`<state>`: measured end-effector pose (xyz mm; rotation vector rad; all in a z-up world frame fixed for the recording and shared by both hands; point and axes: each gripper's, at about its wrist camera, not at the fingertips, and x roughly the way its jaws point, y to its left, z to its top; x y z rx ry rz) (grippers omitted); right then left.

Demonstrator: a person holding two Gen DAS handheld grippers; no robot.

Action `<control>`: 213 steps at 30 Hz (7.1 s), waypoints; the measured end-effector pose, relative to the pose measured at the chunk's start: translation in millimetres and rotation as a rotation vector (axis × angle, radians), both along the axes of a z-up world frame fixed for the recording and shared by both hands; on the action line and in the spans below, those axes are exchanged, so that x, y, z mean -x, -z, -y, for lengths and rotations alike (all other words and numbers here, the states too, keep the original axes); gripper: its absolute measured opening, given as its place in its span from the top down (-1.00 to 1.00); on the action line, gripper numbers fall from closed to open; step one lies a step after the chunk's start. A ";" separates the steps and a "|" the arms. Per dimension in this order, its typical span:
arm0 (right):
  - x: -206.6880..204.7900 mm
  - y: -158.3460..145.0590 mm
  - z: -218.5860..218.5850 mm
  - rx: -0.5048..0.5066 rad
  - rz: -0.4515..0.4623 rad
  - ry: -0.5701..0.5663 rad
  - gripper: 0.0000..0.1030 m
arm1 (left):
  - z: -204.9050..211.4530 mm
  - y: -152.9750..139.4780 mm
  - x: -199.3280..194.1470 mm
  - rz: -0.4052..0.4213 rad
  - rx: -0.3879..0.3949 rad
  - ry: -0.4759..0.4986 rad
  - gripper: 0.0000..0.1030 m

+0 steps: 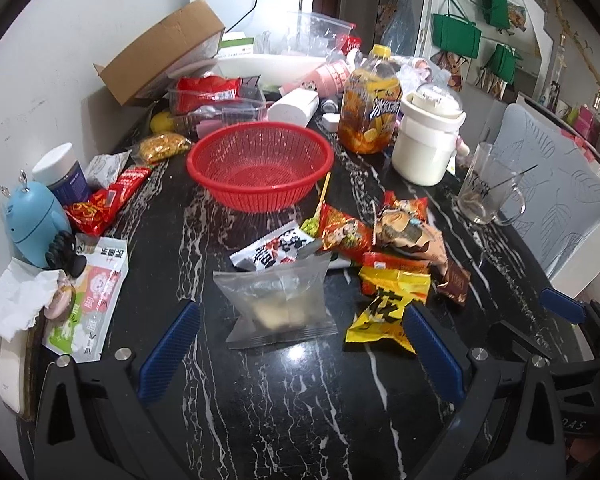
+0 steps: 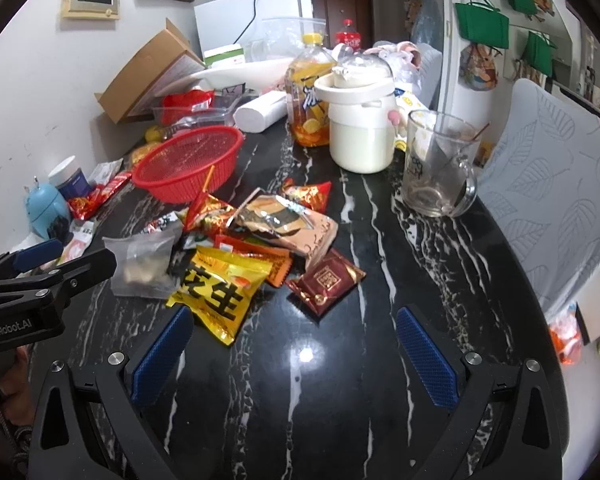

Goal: Organize snacks
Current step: 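Grasp the brown chocolate packet with the right gripper while the left gripper grasps the clear zip bag, then carry the chocolate packet and clear bag into the red mesh basket with both grippers, then open both grippers over the basket and withdraw them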

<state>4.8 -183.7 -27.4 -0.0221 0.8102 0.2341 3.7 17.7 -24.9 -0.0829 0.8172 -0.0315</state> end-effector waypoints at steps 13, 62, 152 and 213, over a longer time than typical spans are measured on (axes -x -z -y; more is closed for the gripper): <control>-16.0 27.0 -4.5 -0.018 -0.072 -0.007 -1.00 | -9.3 31.8 -24.1 -0.076 -0.001 -0.024 -1.00; -70.2 57.5 16.0 -0.019 -0.133 0.043 0.37 | -13.2 48.2 -39.2 -0.137 0.047 -0.009 -0.24; -207.1 -56.7 -104.9 -0.129 0.091 -0.346 0.42 | -76.0 -45.6 -199.1 0.144 0.064 -0.099 -0.24; -192.3 -81.4 -85.3 -0.021 0.091 -0.255 0.00 | -45.8 -45.5 -217.0 0.031 -0.058 -0.095 -0.44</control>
